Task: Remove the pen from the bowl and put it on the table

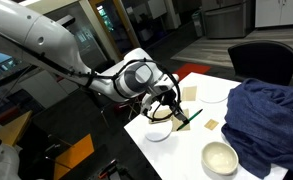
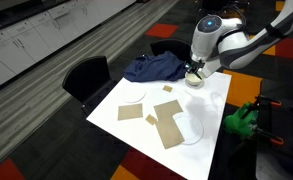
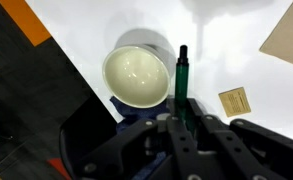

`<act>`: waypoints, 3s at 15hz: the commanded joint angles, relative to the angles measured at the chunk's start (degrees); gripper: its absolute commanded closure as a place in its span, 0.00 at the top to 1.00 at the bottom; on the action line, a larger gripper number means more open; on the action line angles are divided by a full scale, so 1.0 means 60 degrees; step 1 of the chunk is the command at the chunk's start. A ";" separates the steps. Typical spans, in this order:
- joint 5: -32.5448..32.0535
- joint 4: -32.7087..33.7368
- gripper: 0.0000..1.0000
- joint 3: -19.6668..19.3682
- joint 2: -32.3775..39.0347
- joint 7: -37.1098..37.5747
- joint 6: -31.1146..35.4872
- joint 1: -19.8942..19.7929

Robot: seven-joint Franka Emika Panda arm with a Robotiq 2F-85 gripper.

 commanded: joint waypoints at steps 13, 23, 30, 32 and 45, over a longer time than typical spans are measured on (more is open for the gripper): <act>0.0553 0.1443 0.03 0.0366 0.2689 -0.3005 0.0911 -0.0322; 0.1561 0.1768 0.39 0.0017 0.3945 -0.3819 0.1094 0.0158; 0.1271 0.1268 0.92 -0.0964 0.3342 -0.3518 0.1150 0.1097; 0.1107 0.1012 1.00 -0.1304 0.2873 -0.3475 0.1205 0.1410; 0.2140 -0.0642 1.00 -0.0033 -0.0845 -0.4390 0.0101 0.0236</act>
